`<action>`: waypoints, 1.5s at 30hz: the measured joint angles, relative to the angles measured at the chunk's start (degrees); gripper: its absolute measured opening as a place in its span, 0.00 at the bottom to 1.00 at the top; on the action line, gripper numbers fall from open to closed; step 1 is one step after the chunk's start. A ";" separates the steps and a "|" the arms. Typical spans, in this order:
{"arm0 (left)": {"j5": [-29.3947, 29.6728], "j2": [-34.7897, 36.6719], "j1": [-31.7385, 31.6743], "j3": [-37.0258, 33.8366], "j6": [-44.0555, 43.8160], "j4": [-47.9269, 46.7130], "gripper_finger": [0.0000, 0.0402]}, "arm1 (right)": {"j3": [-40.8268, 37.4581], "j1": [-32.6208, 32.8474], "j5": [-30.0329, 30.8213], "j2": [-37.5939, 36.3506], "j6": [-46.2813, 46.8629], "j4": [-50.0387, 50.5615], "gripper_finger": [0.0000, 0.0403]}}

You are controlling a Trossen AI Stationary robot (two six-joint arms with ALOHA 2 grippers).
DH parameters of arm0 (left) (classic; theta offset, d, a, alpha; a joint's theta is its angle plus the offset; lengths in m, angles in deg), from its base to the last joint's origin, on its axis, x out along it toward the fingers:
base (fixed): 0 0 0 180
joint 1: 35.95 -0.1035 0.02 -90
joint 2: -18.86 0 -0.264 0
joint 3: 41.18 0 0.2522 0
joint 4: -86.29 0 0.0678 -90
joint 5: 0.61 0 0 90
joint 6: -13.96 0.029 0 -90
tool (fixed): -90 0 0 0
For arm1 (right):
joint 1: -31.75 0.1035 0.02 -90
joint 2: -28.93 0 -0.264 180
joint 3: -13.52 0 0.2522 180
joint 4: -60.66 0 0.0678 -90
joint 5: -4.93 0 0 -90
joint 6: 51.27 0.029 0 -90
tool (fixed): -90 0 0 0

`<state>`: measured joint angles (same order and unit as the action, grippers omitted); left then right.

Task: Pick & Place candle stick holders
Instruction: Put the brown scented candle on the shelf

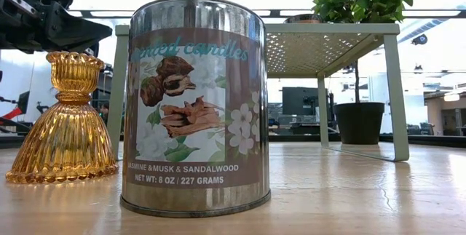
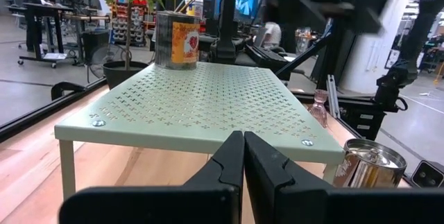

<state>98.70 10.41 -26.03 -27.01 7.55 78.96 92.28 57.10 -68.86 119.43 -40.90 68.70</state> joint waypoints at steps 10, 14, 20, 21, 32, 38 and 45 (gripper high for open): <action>0.02 0.00 0.00 0.00 0.00 -0.05 0.03 | 15.95 4.30 -1.67 17.01 3.47 8.63 0.91; 0.00 0.00 0.00 0.01 0.00 -0.08 0.03 | 20.58 4.73 -3.03 21.65 6.33 15.49 0.91; 0.02 -0.02 -0.04 0.01 0.00 -0.16 0.03 | 23.86 4.80 -3.39 26.86 7.76 20.56 0.91; -0.01 -0.02 -0.04 0.00 -0.01 -0.19 0.03 | 24.17 4.80 -3.39 27.41 7.94 20.93 0.91; 0.01 -0.03 -0.04 0.02 0.00 -0.70 0.03 | 24.43 5.15 -3.12 27.97 8.94 23.65 0.79; 0.00 -0.04 -0.02 0.02 0.00 -1.00 0.03 | 23.86 5.17 -3.13 27.84 9.21 24.85 0.69; 0.02 -0.04 0.00 0.00 0.00 -1.02 0.03 | 23.23 5.02 -2.91 27.83 9.18 24.85 0.58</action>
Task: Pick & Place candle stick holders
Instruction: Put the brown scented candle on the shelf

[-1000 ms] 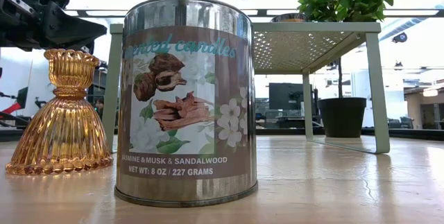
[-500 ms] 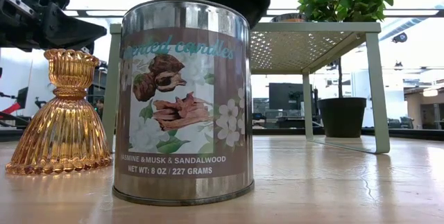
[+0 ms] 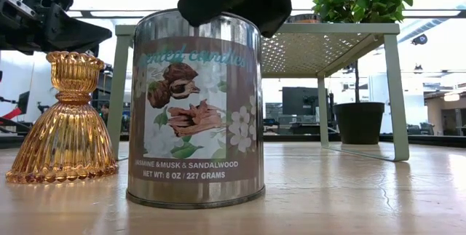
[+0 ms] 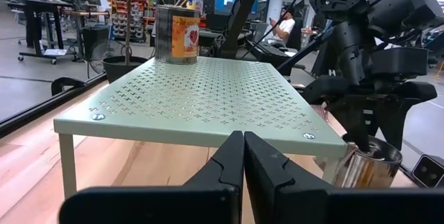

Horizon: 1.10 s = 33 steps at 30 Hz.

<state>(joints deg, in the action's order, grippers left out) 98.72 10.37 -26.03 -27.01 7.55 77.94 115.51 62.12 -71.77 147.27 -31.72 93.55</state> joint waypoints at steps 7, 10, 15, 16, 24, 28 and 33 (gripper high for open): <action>-0.01 0.01 0.00 0.00 0.00 0.03 0.03 | 0.06 0.00 -0.38 -0.54 -0.48 0.22 0.52; -0.01 0.01 0.00 0.00 0.00 0.03 0.03 | 0.09 -0.02 -0.30 -1.19 -1.03 0.45 0.52; 0.00 0.00 0.00 0.00 0.00 -0.04 0.03 | 0.24 -0.07 -0.40 -1.28 -1.22 0.57 0.54; -0.02 0.00 0.00 0.01 0.00 -0.03 0.03 | 0.24 -0.07 -0.77 -1.28 -0.94 0.58 0.54; -0.02 0.01 0.00 0.00 0.00 -0.06 0.03 | -0.09 0.04 -1.77 -1.26 0.15 0.24 0.54; 0.00 0.02 0.00 0.01 -0.02 -0.07 0.03 | -0.09 0.00 -1.74 -1.26 -0.24 0.11 0.53; -0.02 0.02 0.00 0.00 0.00 -0.07 0.03 | -0.14 0.00 -1.75 -1.21 -0.23 0.17 0.53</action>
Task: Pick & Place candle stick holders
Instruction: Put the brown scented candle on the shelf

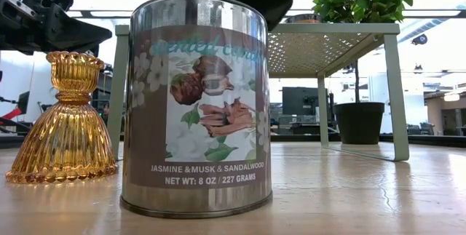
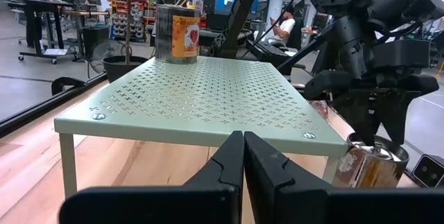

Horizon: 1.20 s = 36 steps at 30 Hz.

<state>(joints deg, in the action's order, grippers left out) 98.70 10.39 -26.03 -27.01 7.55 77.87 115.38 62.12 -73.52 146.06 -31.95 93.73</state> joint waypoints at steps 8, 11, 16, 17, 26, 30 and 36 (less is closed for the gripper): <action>0.02 -0.02 0.00 0.02 0.00 -0.02 0.03 | -0.76 -0.27 0.02 0.06 0.05 -0.17 0.48; 0.00 -0.02 0.00 0.02 0.00 -0.02 0.03 | -1.36 -0.29 0.07 0.08 0.12 -0.68 0.44; 0.01 -0.02 -0.03 0.00 0.00 -0.02 0.03 | -2.45 -0.28 0.20 0.10 0.26 -2.73 0.39; 0.00 -0.02 -0.04 0.00 -0.01 -0.01 0.03 | -2.72 -0.32 0.19 0.10 0.43 -3.14 0.38; 0.00 -0.02 -0.04 0.00 0.00 -0.02 0.03 | -3.92 -0.46 0.25 0.09 0.47 -5.33 0.26; 0.00 0.00 -0.04 0.00 0.00 -0.02 0.03 | -3.93 -0.44 0.17 0.08 0.19 -5.33 0.17; 0.00 -0.02 -0.02 0.00 -0.02 -0.02 0.03 | -3.93 -0.42 0.11 0.01 -0.45 -4.93 0.06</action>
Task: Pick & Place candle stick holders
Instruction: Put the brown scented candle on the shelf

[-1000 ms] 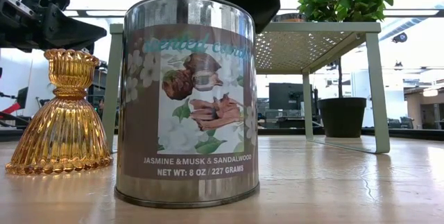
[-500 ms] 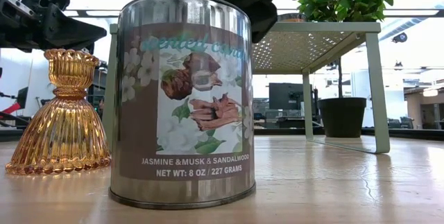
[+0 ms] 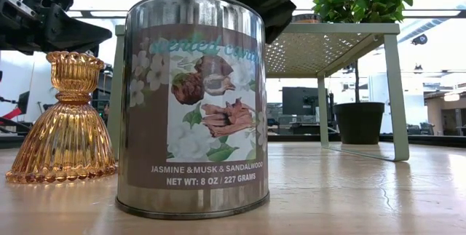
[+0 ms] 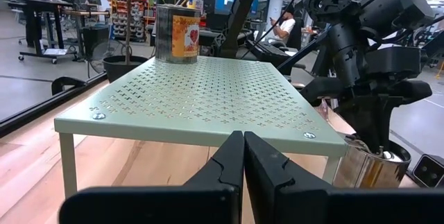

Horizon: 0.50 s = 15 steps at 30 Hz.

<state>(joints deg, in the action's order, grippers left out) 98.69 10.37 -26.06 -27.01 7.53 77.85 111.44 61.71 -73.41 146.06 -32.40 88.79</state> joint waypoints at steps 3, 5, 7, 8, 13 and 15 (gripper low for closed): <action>0.01 0.00 0.02 0.01 0.02 0.00 0.03 | 0.00 0.00 0.02 -0.02 -0.32 0.04 0.06; 0.00 0.00 0.02 0.01 0.02 0.00 0.03 | 0.00 0.00 0.10 -0.02 -0.39 0.05 0.07; 0.01 0.00 0.02 0.00 0.02 0.00 0.03 | 0.30 0.04 0.11 -0.02 -0.43 0.38 0.07; 0.01 0.00 0.02 0.00 0.01 0.00 0.03 | 0.49 0.04 0.11 -0.02 -0.59 0.52 0.07; 0.02 0.02 0.02 0.02 0.02 0.00 0.03 | 1.34 0.04 0.04 -0.02 -1.35 1.33 0.07; 0.01 0.00 0.02 0.00 0.01 0.00 0.03 | 1.54 0.04 0.02 -0.02 -1.38 1.66 0.07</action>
<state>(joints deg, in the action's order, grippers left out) 98.70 10.37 -26.03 -27.01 7.54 77.85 112.98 61.75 -73.39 146.05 -33.78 90.46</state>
